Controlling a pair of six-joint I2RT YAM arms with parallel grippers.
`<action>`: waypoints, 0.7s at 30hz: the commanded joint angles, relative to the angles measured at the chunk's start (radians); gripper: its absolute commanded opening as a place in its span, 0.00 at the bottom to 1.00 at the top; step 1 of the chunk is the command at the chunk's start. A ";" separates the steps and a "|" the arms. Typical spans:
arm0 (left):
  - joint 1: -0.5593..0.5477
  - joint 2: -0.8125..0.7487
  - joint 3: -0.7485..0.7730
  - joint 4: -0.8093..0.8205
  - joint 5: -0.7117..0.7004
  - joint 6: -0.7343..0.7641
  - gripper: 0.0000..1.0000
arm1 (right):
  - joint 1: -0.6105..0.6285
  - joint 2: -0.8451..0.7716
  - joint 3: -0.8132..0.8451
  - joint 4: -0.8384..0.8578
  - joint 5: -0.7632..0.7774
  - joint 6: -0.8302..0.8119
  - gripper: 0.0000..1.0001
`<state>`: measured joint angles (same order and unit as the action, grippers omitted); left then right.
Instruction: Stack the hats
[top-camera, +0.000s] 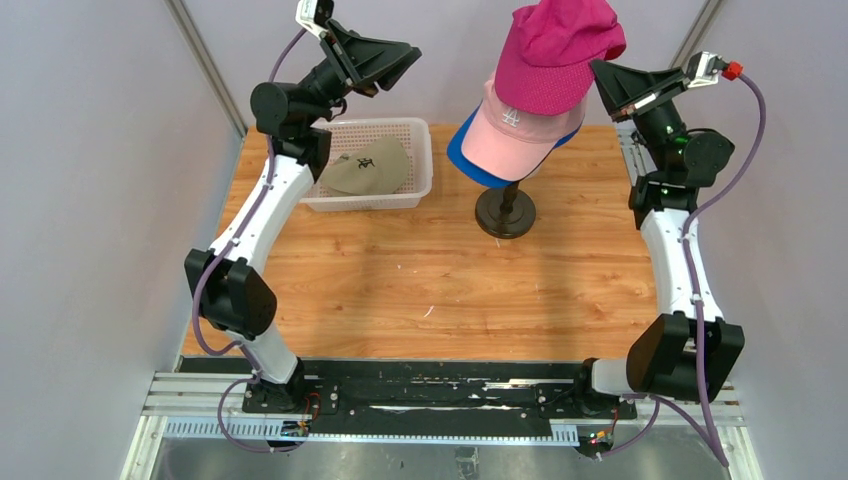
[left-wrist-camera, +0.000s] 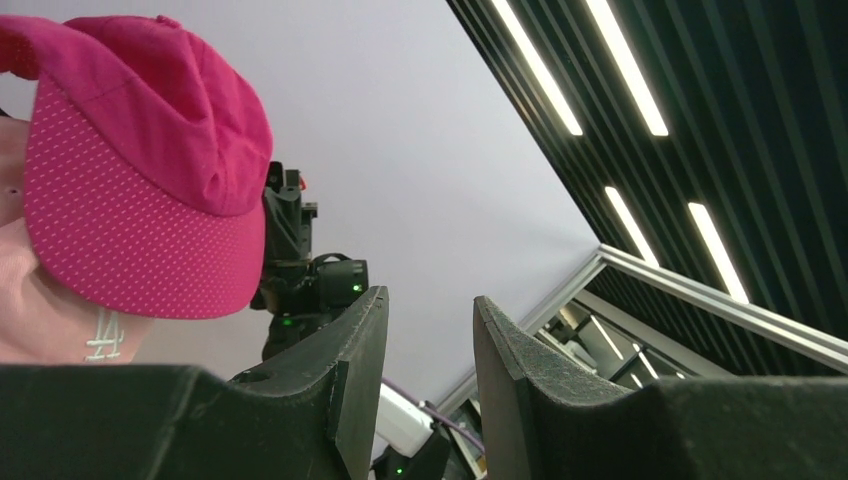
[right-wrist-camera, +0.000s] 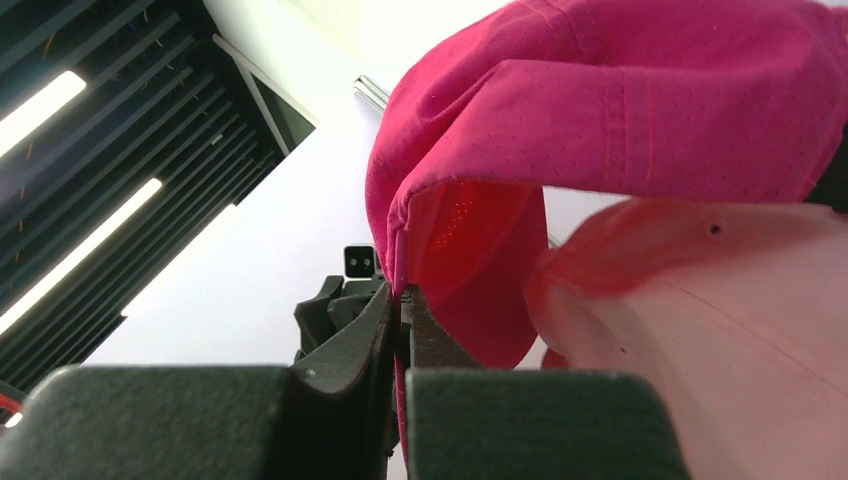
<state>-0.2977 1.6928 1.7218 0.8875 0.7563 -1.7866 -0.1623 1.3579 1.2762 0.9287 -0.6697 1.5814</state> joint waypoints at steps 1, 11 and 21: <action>-0.003 -0.041 -0.008 0.030 0.014 0.011 0.41 | -0.017 -0.027 -0.057 0.061 -0.004 -0.010 0.01; -0.003 -0.041 -0.019 0.035 0.014 0.013 0.41 | -0.016 -0.023 -0.123 0.131 -0.002 0.027 0.01; -0.003 -0.038 -0.035 0.043 0.012 0.012 0.41 | -0.010 -0.066 -0.198 0.143 -0.001 0.028 0.00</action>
<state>-0.2977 1.6783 1.6985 0.8898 0.7586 -1.7866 -0.1631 1.3399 1.1030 1.0054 -0.6693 1.6051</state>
